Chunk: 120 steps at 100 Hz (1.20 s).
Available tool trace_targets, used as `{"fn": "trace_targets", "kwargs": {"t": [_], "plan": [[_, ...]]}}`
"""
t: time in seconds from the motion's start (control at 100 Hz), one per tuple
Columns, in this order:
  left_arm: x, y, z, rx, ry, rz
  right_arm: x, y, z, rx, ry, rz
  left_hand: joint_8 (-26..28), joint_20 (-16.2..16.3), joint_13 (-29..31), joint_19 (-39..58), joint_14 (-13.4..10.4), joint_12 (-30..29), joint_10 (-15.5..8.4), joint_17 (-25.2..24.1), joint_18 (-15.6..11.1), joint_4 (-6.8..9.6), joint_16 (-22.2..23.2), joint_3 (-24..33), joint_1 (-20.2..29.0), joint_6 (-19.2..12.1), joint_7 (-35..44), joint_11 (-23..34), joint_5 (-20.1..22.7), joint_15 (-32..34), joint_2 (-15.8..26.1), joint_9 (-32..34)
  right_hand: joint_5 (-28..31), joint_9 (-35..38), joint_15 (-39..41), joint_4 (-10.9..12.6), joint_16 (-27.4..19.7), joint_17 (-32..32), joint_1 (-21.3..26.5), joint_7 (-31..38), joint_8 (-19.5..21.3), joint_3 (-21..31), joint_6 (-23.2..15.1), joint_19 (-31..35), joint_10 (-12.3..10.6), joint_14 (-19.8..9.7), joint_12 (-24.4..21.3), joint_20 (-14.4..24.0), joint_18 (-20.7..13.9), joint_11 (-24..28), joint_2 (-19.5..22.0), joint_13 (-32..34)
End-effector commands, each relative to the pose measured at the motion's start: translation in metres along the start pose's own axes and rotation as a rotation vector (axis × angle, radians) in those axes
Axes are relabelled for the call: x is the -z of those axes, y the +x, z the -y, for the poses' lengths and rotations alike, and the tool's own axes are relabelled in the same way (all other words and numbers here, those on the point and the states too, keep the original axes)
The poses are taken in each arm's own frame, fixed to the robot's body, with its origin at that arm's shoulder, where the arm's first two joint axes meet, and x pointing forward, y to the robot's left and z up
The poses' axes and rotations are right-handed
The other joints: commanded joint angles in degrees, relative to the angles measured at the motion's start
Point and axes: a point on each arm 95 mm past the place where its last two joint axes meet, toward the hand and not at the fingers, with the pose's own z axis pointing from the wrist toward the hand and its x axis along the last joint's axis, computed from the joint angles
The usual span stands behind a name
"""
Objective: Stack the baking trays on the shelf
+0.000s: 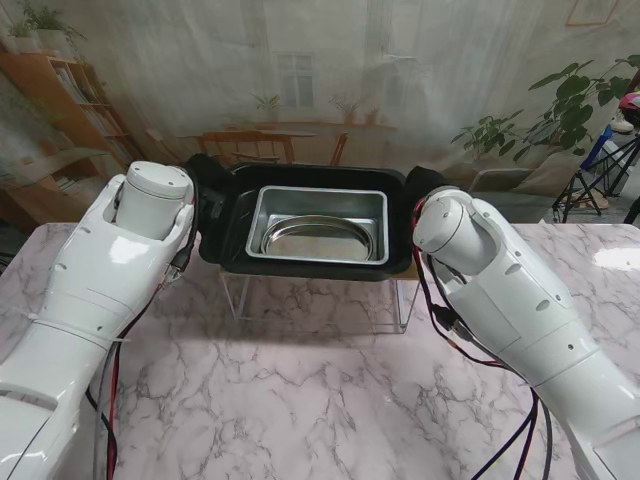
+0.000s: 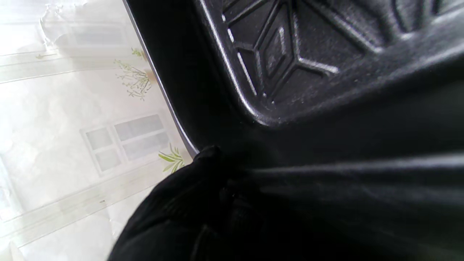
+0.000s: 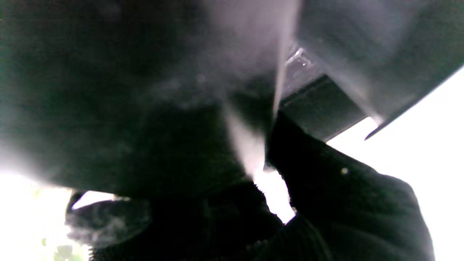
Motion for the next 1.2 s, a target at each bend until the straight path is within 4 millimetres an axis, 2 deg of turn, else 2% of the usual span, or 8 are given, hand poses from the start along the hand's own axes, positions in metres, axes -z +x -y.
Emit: {"fn": "trace_targets", "kwargs": {"t": [0.0, 0.05, 0.14, 0.26, 0.56, 0.85, 1.06, 1.19], "plan": [[0.002, 0.013, -0.013, 0.011, -0.065, -0.025, 0.003, 0.010, 0.003, -0.001, 0.004, -0.015, -0.50, 1.50, -3.83, -1.98, -0.13, -2.03, -6.59, -3.09, -5.65, 2.24, -0.69, -2.53, 4.62, -11.88, 0.45, -1.74, -0.30, -2.79, 0.02, -5.57, -2.56, -3.98, -3.71, 4.13, -0.54, -1.38, 5.35, 5.78, -2.32, 0.09, -18.27, -9.26, -2.67, 3.38, -0.72, -7.00, 0.87, -0.60, 6.01, 1.16], [0.000, 0.011, -0.013, 0.008, -0.071, -0.019, 0.004, 0.008, 0.004, 0.010, 0.007, -0.007, -0.67, 2.13, -5.61, -2.78, -0.02, -3.07, -5.92, -4.56, -5.71, 2.87, -1.26, -4.48, 4.63, -11.49, -0.58, -2.34, -1.79, -3.72, 0.39, -7.30, -4.17, -5.95, -4.45, 5.28, -0.10, -3.02, 4.24, 6.23, -3.89, -6.00, -17.59, -9.59, -2.50, 3.91, -1.08, -7.35, 1.00, -0.57, 7.52, -0.40], [-0.001, 0.009, -0.014, 0.012, -0.085, -0.009, 0.005, 0.006, 0.005, 0.007, 0.021, 0.005, -1.40, 2.50, -9.33, -4.82, -0.26, -4.58, -5.55, -8.02, -5.97, 4.03, -2.84, -9.72, 4.63, -11.15, -2.68, -4.29, -4.97, -6.12, 1.87, -10.87, -5.41, -9.33, -4.75, 6.48, 0.36, -7.18, 0.37, 3.76, -3.79, -8.55, -16.66, -10.25, -2.08, 5.25, -1.00, -6.97, 2.30, -0.77, 8.68, -4.29], [-0.003, 0.006, -0.015, 0.011, -0.101, 0.001, 0.007, 0.004, 0.005, -0.004, 0.029, 0.012, -1.86, 2.83, -11.92, -7.59, -2.18, -7.49, -5.08, -11.11, -6.95, 6.21, -6.23, -17.08, 4.18, -11.07, -4.01, -7.25, -7.03, -9.40, 3.45, -13.89, -5.86, -14.40, -5.34, 11.54, 0.81, -15.64, -10.39, -6.03, 4.20, -8.40, -16.06, -12.36, -2.02, 6.29, -2.51, -4.95, 3.54, -2.88, 10.65, -12.24], [-0.001, 0.005, -0.013, 0.027, -0.103, -0.008, 0.011, -0.003, 0.001, -0.054, 0.026, 0.015, -7.44, -0.50, -22.08, -16.87, -1.34, -12.29, -6.14, -18.96, -7.12, 5.82, -11.71, -24.09, -5.87, -11.75, -8.21, -12.36, -15.31, -14.42, 3.73, -25.17, -13.27, -24.23, -12.07, 11.11, -0.73, -36.75, -23.76, -10.72, 5.85, -17.02, -18.01, -21.70, -3.74, 5.68, -5.33, -0.07, 5.84, -7.30, 14.76, -32.17], [0.003, 0.005, -0.005, 0.026, -0.104, -0.031, 0.018, -0.006, -0.008, -0.096, 0.000, 0.004, -8.67, -3.53, -27.77, -24.15, -2.56, -13.57, -8.29, -25.24, -6.38, 4.40, -13.28, -24.03, -16.00, -13.22, -9.92, -17.26, -21.75, -18.95, 2.22, -30.91, -17.75, -30.94, -27.55, 10.90, -7.17, -48.38, -29.03, -12.35, 5.14, -21.73, -19.07, -34.19, -5.64, 5.02, -8.53, -3.36, 8.46, -11.53, 17.50, -42.10], [0.005, 0.003, 0.003, 0.021, -0.098, -0.032, 0.023, -0.014, -0.016, -0.104, -0.027, -0.001, -11.29, -5.14, -30.31, -36.21, -3.35, -14.98, -10.84, -26.53, 1.99, 4.05, -14.33, -24.14, -19.74, -16.81, -12.97, -18.12, -27.87, -23.19, 2.34, -37.22, -19.51, -33.83, -40.12, 11.33, -13.83, -53.80, -28.27, -12.94, 4.65, -23.64, -20.75, -43.05, -7.12, 5.41, -12.51, -6.57, 7.94, -16.09, 17.54, -47.74], [0.006, 0.002, 0.009, 0.020, -0.082, -0.039, 0.027, -0.020, -0.020, -0.101, -0.041, -0.007, -12.03, -5.02, -31.26, -41.37, -3.86, -15.91, -11.77, -26.37, 2.91, 3.99, -14.77, -24.16, -20.61, -17.76, -12.85, -18.33, -27.86, -24.47, 2.35, -38.24, -20.74, -35.37, -43.98, 11.46, -15.82, -55.85, -28.04, -13.93, 3.98, -24.26, -22.13, -45.90, -8.16, 4.54, -13.88, -7.33, 6.54, -18.34, 17.51, -50.15]]}}
